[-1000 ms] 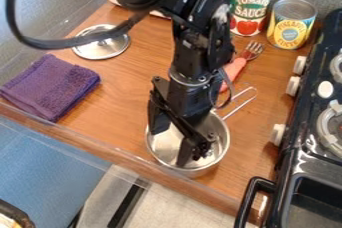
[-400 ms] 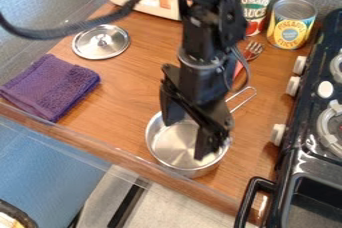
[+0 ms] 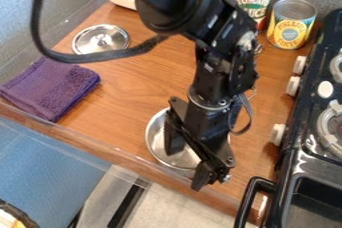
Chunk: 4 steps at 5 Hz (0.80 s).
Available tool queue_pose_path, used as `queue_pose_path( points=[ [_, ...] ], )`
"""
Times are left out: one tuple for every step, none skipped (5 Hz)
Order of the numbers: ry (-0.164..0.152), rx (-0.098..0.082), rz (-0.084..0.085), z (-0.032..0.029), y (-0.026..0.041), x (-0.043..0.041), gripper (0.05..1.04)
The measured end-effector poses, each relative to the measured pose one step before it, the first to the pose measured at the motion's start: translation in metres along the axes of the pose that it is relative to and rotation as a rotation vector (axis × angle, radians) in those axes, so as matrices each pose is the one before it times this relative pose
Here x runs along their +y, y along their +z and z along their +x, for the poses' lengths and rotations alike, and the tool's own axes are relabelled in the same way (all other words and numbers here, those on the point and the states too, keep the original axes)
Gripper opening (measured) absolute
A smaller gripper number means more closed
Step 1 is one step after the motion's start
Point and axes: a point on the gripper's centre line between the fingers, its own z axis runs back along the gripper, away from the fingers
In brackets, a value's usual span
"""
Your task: Move the silver pot to the left between the silver lid and bun
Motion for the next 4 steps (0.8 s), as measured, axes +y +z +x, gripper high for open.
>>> queue_pose_path(
  points=[
    [-0.0069, 0.0039, 0.0127, 0.00615, -0.00237, -0.00182, 0.698],
    [-0.0045, 0.0021, -0.0021, 0.00258, -0.00096, -0.00237, 0.415],
    [-0.0107, 0.0014, -0.0037, 0.00017, 0.00057, -0.00007, 0.203],
    [0.0326, 0.0055, -0.0229, 0.00105, 0.00377, 0.00617, 0.094]
  ],
)
